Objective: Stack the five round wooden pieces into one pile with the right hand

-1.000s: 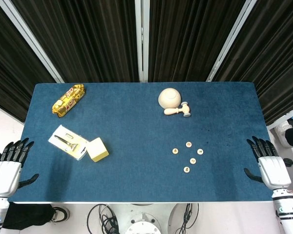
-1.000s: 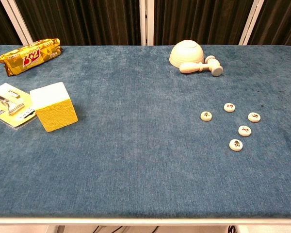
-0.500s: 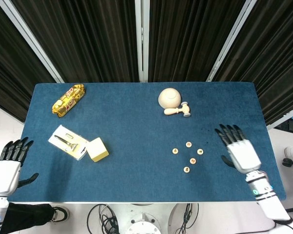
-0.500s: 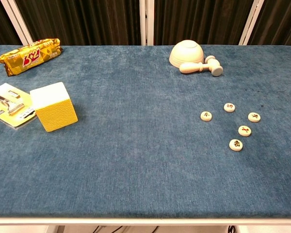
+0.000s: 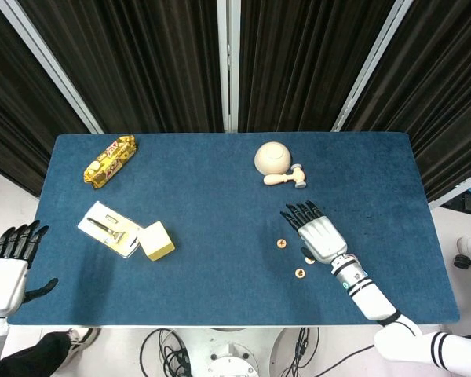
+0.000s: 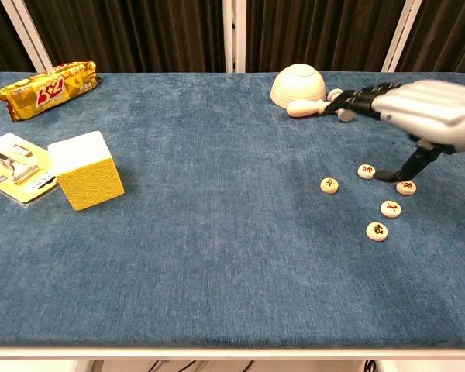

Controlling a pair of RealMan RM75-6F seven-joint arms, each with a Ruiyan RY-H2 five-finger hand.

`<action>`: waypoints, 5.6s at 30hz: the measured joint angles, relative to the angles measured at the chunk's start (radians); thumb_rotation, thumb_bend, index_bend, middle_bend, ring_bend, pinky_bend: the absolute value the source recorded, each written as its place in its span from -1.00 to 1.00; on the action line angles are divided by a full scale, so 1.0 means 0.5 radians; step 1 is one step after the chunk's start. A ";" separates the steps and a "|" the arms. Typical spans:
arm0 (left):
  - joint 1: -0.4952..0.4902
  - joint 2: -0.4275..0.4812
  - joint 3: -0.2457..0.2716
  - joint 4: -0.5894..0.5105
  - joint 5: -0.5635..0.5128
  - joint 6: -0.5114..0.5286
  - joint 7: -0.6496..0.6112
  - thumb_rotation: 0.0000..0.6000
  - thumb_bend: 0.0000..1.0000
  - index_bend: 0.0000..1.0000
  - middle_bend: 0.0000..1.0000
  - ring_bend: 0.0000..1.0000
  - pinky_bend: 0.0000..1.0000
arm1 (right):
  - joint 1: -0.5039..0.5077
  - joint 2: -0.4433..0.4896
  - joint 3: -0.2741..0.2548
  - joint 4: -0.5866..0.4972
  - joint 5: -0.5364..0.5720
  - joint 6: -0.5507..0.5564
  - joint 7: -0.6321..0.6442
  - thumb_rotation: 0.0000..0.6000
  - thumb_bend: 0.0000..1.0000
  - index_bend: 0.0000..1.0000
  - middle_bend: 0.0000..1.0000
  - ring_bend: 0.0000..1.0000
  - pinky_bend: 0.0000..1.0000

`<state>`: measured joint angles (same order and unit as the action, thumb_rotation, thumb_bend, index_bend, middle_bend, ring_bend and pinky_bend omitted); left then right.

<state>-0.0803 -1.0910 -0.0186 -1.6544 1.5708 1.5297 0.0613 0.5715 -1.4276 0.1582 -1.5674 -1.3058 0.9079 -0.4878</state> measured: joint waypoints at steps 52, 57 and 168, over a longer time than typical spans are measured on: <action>0.005 0.032 0.009 -0.015 0.001 -0.016 -0.067 1.00 -0.73 -0.85 -1.00 -1.00 -1.00 | 0.160 -0.378 -0.122 0.425 0.087 0.051 0.156 1.00 -0.43 0.03 -1.00 -1.00 -1.00; 0.004 0.033 0.009 -0.014 -0.002 -0.020 -0.069 1.00 -0.73 -0.85 -1.00 -1.00 -1.00 | 0.153 -0.346 -0.120 0.407 0.079 0.075 0.173 1.00 -0.43 0.04 -1.00 -1.00 -1.00; -0.012 0.030 0.011 -0.008 -0.037 -0.066 -0.065 1.00 -0.73 -0.85 -1.00 -1.00 -1.00 | -0.083 -0.133 -0.230 0.462 0.043 0.173 0.337 1.00 -0.49 -0.23 -1.00 -1.00 -1.00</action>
<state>-0.0862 -1.0760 -0.0131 -1.6586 1.5525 1.4968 0.0287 0.5300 -1.4940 0.0433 -1.3364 -1.2842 0.9945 -0.3191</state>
